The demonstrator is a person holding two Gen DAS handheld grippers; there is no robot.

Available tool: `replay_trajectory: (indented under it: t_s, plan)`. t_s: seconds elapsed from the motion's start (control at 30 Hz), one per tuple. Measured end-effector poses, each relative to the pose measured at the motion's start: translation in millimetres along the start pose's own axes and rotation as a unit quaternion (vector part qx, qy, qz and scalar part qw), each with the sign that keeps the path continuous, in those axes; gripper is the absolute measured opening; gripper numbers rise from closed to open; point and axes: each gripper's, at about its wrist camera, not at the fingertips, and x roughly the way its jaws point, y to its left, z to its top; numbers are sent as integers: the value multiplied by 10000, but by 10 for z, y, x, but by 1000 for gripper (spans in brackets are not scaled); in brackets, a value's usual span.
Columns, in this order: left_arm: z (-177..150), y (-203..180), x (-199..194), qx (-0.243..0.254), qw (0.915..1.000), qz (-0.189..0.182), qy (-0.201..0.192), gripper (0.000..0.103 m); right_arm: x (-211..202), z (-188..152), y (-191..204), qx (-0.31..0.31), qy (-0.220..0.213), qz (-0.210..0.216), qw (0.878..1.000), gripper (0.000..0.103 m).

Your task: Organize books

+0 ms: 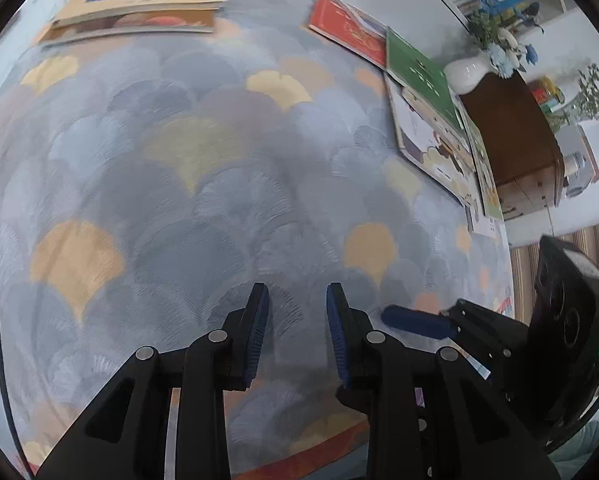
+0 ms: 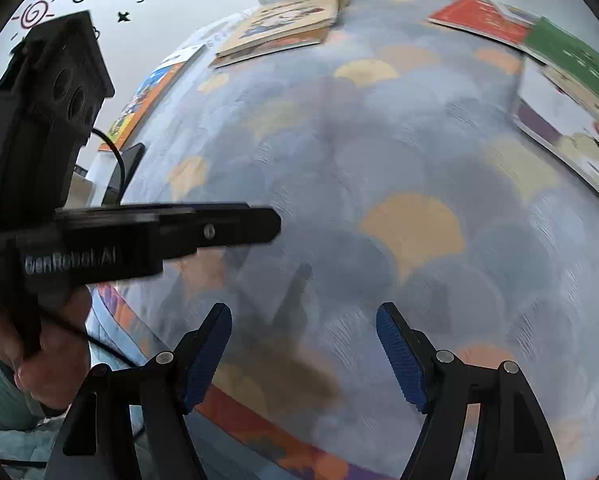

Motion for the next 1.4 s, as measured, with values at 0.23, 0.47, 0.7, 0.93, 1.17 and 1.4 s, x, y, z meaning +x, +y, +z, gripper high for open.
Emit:
replay_trajectory:
  t_s: [0.23, 0.47, 0.7, 0.93, 1.17, 1.4]
  plan:
    - [374, -667, 119, 861, 9962, -92, 3, 26, -413, -238, -465, 681, -377, -298, 9965, 73]
    - [924, -1522, 214, 1935, 9809, -103, -189, 26, -1077, -168, -1266, 1296, -1151, -603, 9830, 73]
    - [1761, -1710, 489, 1310, 9897, -421, -402, 26, -1542, 273, -2181, 1811, -1798, -1086, 9608, 73]
    - [2425, -1564, 1130, 454, 9980, 146, -404, 26, -1450, 859, -2901, 2273, -1746, -994, 9529, 59]
    - [2742, -1345, 1413, 153, 9982, 407, -413, 26, -1194, 1208, -3114, 2141, -1544, -1083, 9584, 59]
    - [2681, -1444, 1463, 272, 9988, -381, -109, 28, -1026, 1433, -3112, 1869, -1471, -1110, 9649, 68]
